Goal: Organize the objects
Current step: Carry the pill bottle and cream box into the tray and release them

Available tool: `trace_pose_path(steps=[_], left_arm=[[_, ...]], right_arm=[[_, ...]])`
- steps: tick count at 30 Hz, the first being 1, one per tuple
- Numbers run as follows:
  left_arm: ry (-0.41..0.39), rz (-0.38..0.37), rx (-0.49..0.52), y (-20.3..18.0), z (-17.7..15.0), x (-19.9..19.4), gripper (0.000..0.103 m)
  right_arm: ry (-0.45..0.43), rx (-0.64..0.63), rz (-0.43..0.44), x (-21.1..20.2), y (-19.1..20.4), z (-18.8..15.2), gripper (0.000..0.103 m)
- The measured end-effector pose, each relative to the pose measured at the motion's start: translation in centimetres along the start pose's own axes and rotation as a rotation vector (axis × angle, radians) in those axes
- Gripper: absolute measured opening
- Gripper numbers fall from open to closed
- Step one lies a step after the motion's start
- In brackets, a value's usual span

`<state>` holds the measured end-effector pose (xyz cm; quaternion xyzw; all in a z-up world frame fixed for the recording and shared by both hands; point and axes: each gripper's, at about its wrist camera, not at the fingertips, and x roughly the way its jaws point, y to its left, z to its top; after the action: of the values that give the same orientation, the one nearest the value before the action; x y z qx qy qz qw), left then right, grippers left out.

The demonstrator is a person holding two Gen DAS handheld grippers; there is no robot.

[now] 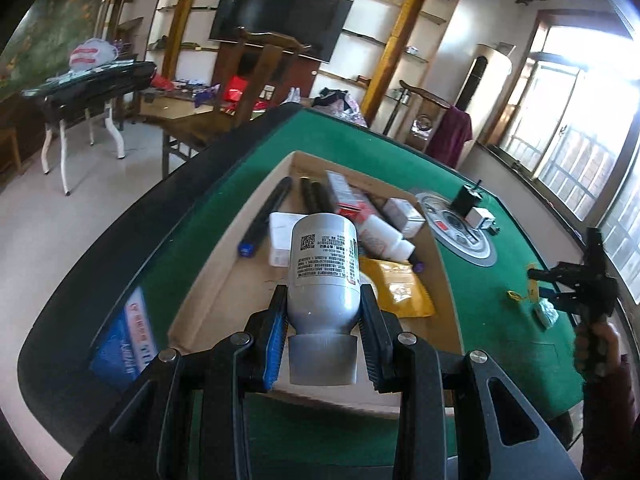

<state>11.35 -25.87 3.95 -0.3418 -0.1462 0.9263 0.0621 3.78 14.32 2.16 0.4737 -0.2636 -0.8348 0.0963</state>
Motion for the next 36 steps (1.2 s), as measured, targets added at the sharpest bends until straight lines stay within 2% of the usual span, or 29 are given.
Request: trace_pose_path(steps=[4, 12, 19, 21, 23, 26, 36], left_arm=[[0.014, 0.018, -0.008, 0.6, 0.0, 0.6, 0.029], [0.062, 0.065, 0.020, 0.8, 0.3, 2.2, 0.029], [0.136, 0.093, 0.024, 1.3, 0.1, 4.7, 0.029], [0.130, 0.128, 0.052, 1.0, 0.2, 5.1, 0.029], [0.148, 0.115, 0.036, 1.2, 0.2, 5.8, 0.029], [0.164, 0.142, 0.051, 1.0, 0.3, 6.7, 0.029], [0.208, 0.184, 0.040, 1.0, 1.7, 8.8, 0.029]], right_arm=[[0.014, -0.032, 0.095, -0.3, 2.9, -0.5, 0.045], [0.045, -0.160, 0.271, -0.7, 11.9, -1.7, 0.046], [0.106, -0.292, 0.358, 0.2, 18.7, -4.4, 0.046], [0.133, -0.317, 0.369, 0.9, 19.9, -5.4, 0.046], [0.165, -0.337, 0.375, 2.0, 20.8, -6.3, 0.046], [0.210, -0.363, 0.368, 3.7, 21.7, -7.8, 0.046], [0.298, -0.539, 0.230, 8.5, 23.8, -12.5, 0.046]])
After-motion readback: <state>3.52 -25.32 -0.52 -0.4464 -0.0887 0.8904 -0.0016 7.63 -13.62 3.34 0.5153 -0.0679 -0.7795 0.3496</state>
